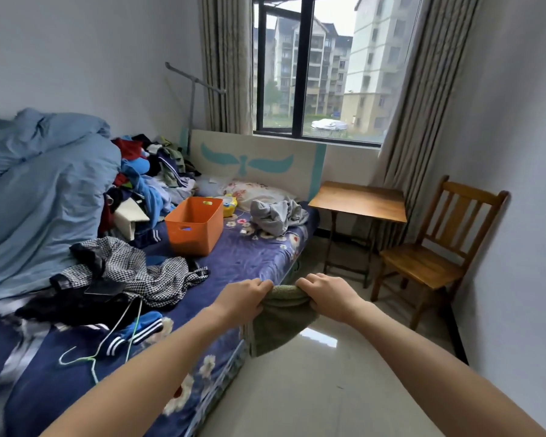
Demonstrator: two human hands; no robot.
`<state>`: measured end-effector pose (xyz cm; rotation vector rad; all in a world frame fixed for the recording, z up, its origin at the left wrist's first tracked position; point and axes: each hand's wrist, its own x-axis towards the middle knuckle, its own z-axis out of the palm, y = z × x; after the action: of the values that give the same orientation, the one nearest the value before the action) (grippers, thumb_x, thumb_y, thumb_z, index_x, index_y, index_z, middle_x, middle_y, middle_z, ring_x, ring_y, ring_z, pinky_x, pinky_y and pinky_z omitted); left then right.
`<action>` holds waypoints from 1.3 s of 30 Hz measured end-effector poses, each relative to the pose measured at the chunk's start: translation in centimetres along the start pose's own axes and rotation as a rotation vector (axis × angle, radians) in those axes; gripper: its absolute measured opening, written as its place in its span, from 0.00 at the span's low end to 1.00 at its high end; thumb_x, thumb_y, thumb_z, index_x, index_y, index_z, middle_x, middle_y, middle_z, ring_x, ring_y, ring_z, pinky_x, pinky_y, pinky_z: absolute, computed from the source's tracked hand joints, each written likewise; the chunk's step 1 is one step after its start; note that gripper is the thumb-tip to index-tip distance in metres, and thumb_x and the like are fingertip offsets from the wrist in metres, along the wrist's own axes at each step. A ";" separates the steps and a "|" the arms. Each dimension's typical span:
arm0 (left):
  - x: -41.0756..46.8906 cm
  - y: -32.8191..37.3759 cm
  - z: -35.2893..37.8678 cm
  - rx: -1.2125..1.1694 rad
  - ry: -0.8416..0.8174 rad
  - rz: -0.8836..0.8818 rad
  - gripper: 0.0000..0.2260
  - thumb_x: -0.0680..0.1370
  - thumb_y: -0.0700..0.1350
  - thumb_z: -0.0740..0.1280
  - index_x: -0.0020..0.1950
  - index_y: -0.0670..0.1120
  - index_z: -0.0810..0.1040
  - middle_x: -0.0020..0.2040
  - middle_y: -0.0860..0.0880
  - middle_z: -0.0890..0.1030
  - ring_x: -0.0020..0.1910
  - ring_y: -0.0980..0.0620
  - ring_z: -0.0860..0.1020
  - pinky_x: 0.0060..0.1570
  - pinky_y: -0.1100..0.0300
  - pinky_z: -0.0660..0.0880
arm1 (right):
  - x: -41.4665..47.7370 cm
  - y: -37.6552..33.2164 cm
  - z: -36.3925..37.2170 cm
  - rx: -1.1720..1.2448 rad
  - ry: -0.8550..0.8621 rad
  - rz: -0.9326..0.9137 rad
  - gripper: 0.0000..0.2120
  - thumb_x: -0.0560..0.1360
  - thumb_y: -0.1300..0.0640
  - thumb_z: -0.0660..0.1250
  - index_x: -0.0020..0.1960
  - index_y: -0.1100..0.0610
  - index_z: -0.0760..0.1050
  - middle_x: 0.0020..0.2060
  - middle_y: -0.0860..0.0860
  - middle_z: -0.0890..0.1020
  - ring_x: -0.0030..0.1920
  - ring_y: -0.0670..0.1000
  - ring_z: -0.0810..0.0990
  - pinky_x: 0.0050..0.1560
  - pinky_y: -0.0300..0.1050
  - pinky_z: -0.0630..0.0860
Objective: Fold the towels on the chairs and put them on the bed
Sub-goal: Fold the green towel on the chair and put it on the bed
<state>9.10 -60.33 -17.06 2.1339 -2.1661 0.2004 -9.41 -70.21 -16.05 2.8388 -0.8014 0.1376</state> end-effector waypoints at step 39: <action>51.9 -16.8 19.8 -0.271 -0.313 -0.143 0.11 0.74 0.42 0.61 0.55 0.46 0.68 0.54 0.47 0.75 0.53 0.46 0.74 0.45 0.54 0.68 | 43.2 36.7 22.4 0.060 -0.326 -0.146 0.16 0.73 0.59 0.60 0.61 0.59 0.68 0.56 0.57 0.75 0.58 0.58 0.74 0.49 0.52 0.73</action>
<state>25.54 -114.97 -27.86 2.2654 -2.0282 -0.4405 8.87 -127.50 -26.23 3.0062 -0.6507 -0.3350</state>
